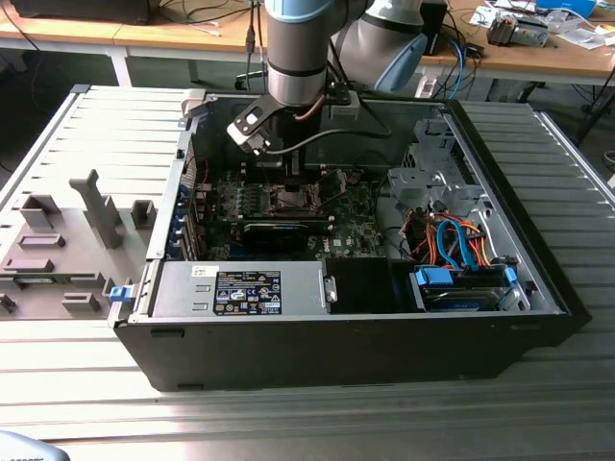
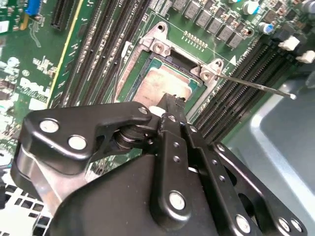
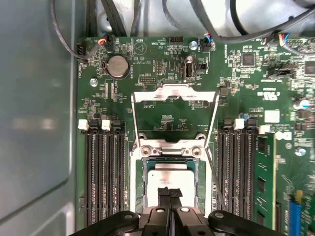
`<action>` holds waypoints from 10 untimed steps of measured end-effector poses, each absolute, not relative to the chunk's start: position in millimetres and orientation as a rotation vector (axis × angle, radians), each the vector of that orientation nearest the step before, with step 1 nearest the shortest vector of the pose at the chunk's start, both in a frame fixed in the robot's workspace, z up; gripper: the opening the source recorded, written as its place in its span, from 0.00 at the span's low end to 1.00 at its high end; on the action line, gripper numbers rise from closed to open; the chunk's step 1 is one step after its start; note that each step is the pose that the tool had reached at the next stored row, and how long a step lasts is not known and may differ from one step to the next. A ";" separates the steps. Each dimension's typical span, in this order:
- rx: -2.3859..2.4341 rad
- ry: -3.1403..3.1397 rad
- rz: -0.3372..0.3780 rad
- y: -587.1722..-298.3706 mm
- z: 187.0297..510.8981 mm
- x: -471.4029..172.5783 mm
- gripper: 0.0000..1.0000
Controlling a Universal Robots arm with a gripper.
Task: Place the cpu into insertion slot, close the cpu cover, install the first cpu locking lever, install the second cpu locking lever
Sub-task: 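Place the cpu into insertion slot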
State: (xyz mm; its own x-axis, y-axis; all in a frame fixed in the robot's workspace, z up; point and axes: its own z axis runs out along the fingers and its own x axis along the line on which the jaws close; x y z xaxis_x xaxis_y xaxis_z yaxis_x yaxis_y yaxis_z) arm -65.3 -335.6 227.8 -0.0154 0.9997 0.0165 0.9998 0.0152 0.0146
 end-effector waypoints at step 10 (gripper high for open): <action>-2.203 -2.237 -0.035 -335.7 266.1 -65.3 0.11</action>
State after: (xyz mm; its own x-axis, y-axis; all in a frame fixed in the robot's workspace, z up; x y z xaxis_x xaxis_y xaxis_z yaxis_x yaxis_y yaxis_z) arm -65.3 -335.7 266.1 -0.0155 0.9997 0.0165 0.9998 0.0153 0.0147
